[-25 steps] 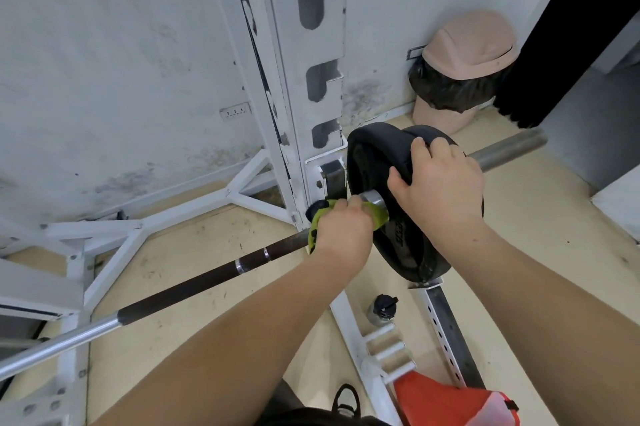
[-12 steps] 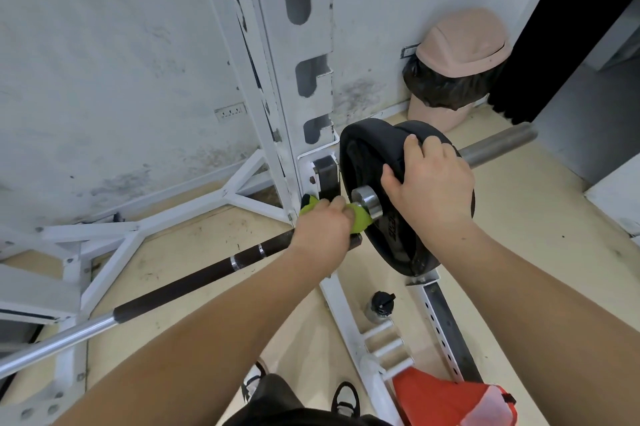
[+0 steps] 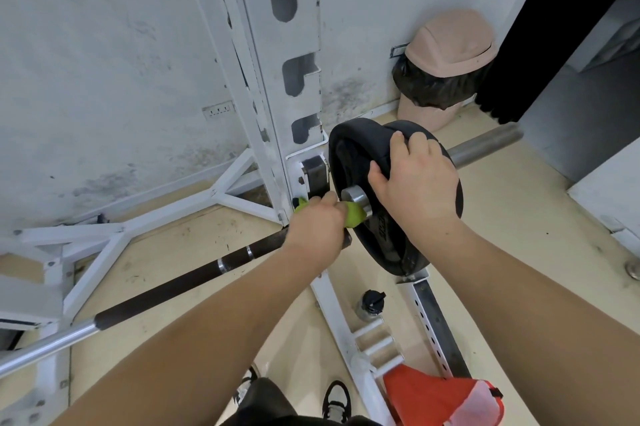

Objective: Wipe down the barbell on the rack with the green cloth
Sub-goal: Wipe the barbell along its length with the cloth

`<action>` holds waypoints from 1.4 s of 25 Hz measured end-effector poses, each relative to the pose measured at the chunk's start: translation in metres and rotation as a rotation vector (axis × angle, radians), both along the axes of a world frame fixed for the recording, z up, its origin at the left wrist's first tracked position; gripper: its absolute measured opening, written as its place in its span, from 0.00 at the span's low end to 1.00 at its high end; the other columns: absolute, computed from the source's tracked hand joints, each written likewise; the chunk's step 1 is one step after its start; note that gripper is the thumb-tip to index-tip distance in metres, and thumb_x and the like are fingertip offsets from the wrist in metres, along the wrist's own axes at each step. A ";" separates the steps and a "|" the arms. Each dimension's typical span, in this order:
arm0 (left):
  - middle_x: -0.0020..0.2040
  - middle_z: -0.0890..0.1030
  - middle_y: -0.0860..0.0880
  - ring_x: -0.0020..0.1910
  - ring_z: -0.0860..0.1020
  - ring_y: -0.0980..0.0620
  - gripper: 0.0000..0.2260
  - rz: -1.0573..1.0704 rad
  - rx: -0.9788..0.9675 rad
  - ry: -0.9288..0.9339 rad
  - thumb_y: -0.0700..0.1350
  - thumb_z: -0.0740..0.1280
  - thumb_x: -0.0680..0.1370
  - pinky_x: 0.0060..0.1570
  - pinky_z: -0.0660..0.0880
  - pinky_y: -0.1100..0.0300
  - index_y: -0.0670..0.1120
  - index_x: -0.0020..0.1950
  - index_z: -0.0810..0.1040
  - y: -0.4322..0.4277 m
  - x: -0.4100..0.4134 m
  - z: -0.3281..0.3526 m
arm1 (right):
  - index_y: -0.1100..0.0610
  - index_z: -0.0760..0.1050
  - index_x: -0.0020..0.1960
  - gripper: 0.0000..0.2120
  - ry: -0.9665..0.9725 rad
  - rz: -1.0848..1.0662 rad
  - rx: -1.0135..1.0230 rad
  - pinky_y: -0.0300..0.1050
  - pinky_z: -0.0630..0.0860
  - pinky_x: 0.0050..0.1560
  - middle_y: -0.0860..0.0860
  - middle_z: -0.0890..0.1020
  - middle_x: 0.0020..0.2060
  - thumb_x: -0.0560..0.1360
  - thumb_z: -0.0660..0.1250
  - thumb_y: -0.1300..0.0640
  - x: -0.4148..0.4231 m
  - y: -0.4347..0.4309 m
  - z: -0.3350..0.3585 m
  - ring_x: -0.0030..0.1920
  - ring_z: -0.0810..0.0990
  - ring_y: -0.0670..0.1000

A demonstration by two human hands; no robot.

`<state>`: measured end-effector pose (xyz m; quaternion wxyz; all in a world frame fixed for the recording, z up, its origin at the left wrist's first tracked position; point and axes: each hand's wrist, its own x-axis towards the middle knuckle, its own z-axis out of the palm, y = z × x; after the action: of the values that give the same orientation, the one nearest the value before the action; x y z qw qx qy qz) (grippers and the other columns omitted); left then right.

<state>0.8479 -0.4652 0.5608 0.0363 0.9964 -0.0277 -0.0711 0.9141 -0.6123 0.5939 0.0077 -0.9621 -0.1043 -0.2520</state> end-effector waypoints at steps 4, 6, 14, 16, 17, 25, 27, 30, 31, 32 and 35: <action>0.61 0.72 0.46 0.60 0.74 0.44 0.19 0.030 0.079 0.020 0.38 0.66 0.77 0.44 0.73 0.52 0.44 0.68 0.73 0.026 -0.039 -0.010 | 0.65 0.77 0.65 0.28 -0.025 -0.009 -0.011 0.49 0.71 0.34 0.61 0.79 0.46 0.76 0.70 0.44 0.002 0.000 -0.002 0.44 0.79 0.61; 0.58 0.73 0.45 0.57 0.75 0.44 0.16 0.048 0.035 0.014 0.38 0.66 0.77 0.41 0.71 0.53 0.43 0.65 0.76 0.017 -0.024 -0.009 | 0.66 0.77 0.65 0.28 -0.031 -0.008 -0.012 0.50 0.71 0.34 0.61 0.79 0.46 0.77 0.68 0.43 0.002 -0.001 -0.004 0.44 0.78 0.61; 0.58 0.73 0.47 0.59 0.74 0.45 0.19 0.065 -0.039 -0.005 0.38 0.64 0.77 0.44 0.74 0.52 0.45 0.68 0.74 0.025 -0.036 -0.016 | 0.65 0.78 0.64 0.27 -0.052 0.015 -0.026 0.51 0.72 0.33 0.61 0.79 0.46 0.77 0.69 0.43 0.010 0.001 -0.006 0.44 0.78 0.61; 0.58 0.74 0.47 0.58 0.74 0.45 0.18 0.068 0.006 -0.004 0.37 0.64 0.77 0.42 0.74 0.53 0.45 0.67 0.74 0.036 -0.040 -0.019 | 0.65 0.77 0.65 0.27 -0.044 0.017 -0.024 0.51 0.72 0.34 0.61 0.78 0.46 0.78 0.69 0.43 0.010 0.000 -0.007 0.44 0.78 0.61; 0.57 0.74 0.47 0.57 0.75 0.45 0.17 0.078 -0.014 -0.024 0.36 0.64 0.77 0.40 0.72 0.53 0.44 0.65 0.75 0.032 -0.030 -0.016 | 0.65 0.77 0.65 0.27 -0.044 0.010 -0.024 0.51 0.72 0.34 0.61 0.78 0.46 0.78 0.68 0.43 0.009 0.000 -0.008 0.44 0.78 0.61; 0.57 0.72 0.47 0.59 0.73 0.44 0.15 0.058 -0.075 -0.013 0.36 0.63 0.77 0.39 0.67 0.54 0.44 0.63 0.76 0.025 -0.047 -0.019 | 0.64 0.76 0.67 0.28 -0.037 0.008 0.006 0.52 0.76 0.35 0.61 0.78 0.47 0.78 0.69 0.43 0.003 -0.002 -0.008 0.47 0.78 0.62; 0.55 0.73 0.47 0.57 0.74 0.44 0.14 0.106 -0.044 -0.006 0.36 0.64 0.76 0.38 0.68 0.54 0.44 0.60 0.77 0.023 -0.036 -0.014 | 0.64 0.77 0.67 0.28 -0.039 0.002 0.003 0.51 0.75 0.35 0.61 0.78 0.47 0.77 0.69 0.43 0.002 -0.002 -0.007 0.46 0.78 0.62; 0.58 0.76 0.45 0.56 0.77 0.42 0.13 0.067 0.074 0.037 0.39 0.68 0.77 0.41 0.74 0.51 0.45 0.62 0.78 -0.007 -0.002 0.002 | 0.65 0.77 0.66 0.28 -0.032 0.002 -0.006 0.50 0.74 0.33 0.61 0.78 0.46 0.77 0.70 0.43 0.003 -0.001 -0.008 0.46 0.78 0.62; 0.60 0.76 0.45 0.56 0.77 0.43 0.16 0.044 0.084 0.030 0.38 0.68 0.77 0.43 0.76 0.50 0.44 0.65 0.77 -0.015 0.002 0.002 | 0.65 0.77 0.66 0.28 -0.030 0.011 -0.007 0.50 0.74 0.33 0.61 0.78 0.46 0.77 0.70 0.43 0.003 0.000 -0.008 0.45 0.78 0.62; 0.61 0.75 0.45 0.56 0.77 0.43 0.18 0.027 0.066 0.010 0.38 0.68 0.76 0.44 0.77 0.50 0.44 0.66 0.77 -0.019 0.004 -0.001 | 0.65 0.77 0.66 0.28 -0.032 0.013 -0.007 0.50 0.74 0.33 0.61 0.78 0.46 0.77 0.70 0.43 0.003 0.001 -0.008 0.45 0.78 0.62; 0.55 0.73 0.46 0.54 0.76 0.43 0.13 0.064 -0.071 0.098 0.43 0.67 0.78 0.44 0.76 0.51 0.45 0.63 0.76 0.001 -0.007 0.002 | 0.64 0.77 0.65 0.27 -0.032 0.019 -0.004 0.51 0.75 0.34 0.61 0.78 0.46 0.77 0.69 0.43 0.005 0.001 -0.006 0.46 0.79 0.62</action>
<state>0.8409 -0.4642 0.5631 0.0752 0.9902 0.0036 -0.1177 0.9187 -0.6117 0.5876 0.0065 -0.9569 -0.1141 -0.2669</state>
